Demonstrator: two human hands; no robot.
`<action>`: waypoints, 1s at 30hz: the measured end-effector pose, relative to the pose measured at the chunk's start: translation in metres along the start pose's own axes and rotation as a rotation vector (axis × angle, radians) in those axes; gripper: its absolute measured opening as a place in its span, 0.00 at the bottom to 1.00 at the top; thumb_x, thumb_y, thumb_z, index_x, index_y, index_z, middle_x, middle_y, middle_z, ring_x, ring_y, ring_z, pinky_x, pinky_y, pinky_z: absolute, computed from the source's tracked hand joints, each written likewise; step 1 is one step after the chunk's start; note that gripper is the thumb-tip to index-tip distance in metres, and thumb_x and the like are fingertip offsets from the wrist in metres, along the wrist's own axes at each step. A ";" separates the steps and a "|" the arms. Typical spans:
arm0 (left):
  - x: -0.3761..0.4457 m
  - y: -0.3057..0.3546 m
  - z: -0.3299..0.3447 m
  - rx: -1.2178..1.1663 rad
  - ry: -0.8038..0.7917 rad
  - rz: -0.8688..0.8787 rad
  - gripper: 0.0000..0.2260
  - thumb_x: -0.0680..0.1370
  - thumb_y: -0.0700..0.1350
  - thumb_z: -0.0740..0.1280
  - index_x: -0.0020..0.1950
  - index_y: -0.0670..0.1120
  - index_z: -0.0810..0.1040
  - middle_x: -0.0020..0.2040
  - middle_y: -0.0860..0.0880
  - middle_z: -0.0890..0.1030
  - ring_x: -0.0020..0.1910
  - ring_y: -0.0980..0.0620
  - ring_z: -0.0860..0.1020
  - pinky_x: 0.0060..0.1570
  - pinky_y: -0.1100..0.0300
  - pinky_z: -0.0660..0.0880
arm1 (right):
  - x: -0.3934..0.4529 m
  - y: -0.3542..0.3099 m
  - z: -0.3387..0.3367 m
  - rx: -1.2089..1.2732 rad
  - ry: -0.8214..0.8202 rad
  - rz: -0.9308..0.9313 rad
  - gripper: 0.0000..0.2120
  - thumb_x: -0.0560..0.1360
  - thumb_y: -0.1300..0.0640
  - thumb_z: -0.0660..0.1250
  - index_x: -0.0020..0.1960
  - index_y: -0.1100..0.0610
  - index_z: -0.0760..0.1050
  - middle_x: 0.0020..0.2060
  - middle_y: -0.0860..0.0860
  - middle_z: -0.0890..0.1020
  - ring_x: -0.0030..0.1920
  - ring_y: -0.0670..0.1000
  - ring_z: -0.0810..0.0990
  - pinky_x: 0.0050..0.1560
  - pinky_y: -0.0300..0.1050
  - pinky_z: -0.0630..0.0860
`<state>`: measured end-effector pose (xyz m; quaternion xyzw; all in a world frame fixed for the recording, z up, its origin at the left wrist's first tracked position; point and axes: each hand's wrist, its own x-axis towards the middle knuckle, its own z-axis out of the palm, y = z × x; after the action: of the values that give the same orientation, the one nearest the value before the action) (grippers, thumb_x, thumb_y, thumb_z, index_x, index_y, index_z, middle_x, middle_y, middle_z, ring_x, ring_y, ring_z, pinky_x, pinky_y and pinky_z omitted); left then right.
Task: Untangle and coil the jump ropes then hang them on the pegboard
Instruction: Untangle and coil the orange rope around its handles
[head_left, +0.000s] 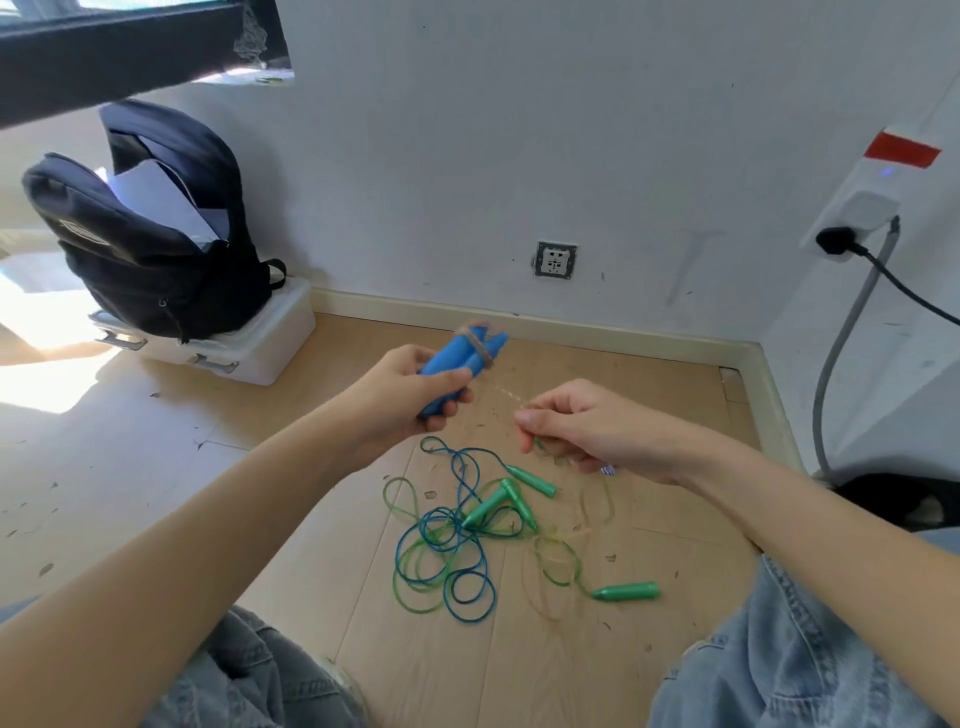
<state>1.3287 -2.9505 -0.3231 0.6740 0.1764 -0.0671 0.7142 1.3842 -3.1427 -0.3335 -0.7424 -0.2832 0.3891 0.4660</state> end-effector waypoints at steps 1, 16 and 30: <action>0.004 -0.004 -0.001 0.068 0.075 -0.015 0.04 0.78 0.39 0.63 0.52 0.41 0.70 0.39 0.45 0.76 0.31 0.55 0.71 0.27 0.67 0.69 | -0.002 -0.001 0.000 0.002 -0.060 0.023 0.16 0.80 0.53 0.57 0.36 0.56 0.72 0.23 0.45 0.63 0.24 0.45 0.59 0.24 0.35 0.60; -0.034 0.001 0.025 0.922 -0.745 0.057 0.09 0.77 0.40 0.64 0.46 0.45 0.63 0.38 0.54 0.79 0.28 0.62 0.71 0.30 0.67 0.70 | -0.006 -0.004 -0.013 -0.131 0.254 0.094 0.18 0.77 0.52 0.63 0.30 0.57 0.72 0.28 0.55 0.68 0.26 0.49 0.61 0.24 0.38 0.59; 0.005 -0.003 0.002 0.200 0.122 0.057 0.09 0.77 0.35 0.62 0.44 0.45 0.64 0.40 0.45 0.80 0.32 0.54 0.72 0.31 0.64 0.71 | -0.003 0.000 0.010 0.168 -0.022 0.058 0.18 0.81 0.53 0.55 0.32 0.54 0.67 0.23 0.46 0.66 0.26 0.46 0.64 0.33 0.38 0.69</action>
<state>1.3327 -2.9518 -0.3272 0.7493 0.1928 -0.0229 0.6331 1.3744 -3.1407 -0.3354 -0.7044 -0.2329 0.4329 0.5121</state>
